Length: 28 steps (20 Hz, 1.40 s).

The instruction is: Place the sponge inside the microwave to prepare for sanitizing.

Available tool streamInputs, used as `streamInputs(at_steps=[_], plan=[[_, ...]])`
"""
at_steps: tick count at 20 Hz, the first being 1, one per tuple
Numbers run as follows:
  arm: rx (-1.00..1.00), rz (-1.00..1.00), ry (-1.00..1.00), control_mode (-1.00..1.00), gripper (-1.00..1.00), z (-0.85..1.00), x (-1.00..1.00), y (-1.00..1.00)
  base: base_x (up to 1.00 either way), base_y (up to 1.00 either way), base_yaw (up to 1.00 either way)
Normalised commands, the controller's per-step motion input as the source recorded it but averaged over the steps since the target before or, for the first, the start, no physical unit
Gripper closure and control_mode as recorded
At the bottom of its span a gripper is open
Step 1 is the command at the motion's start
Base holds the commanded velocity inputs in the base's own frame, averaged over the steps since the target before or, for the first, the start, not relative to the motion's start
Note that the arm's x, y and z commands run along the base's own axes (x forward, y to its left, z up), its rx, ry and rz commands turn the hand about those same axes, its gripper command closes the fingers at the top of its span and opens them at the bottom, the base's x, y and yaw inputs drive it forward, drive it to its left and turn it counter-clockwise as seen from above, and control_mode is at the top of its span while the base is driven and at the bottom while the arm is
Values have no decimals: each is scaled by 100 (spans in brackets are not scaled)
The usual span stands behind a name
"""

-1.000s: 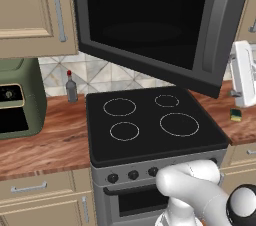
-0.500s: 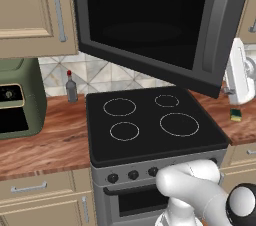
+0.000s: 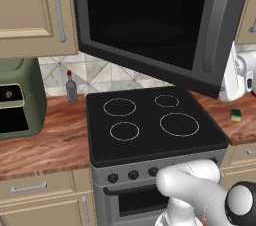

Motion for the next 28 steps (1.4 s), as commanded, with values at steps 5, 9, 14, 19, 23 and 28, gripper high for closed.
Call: streamInputs(at_steps=[5, 9, 14, 19, 23, 28], plan=[[0, 1, -2, -100, -100, 0, -1, 57, 0, 0, 0], [0, 0, -10, -100, -100, 0, -10, 100, 0, 0, 0], [0, 0, -7, -100, -100, 0, -6, 100, 0, 0, 0], [0, -6, -3, -100, -100, -4, -2, 94, 0, 0, 0], [0, -13, 0, -100, -100, -12, -1, 82, 0, 0, 0], [0, -18, -1, -100, -100, -16, -1, 69, 0, 0, 0]])
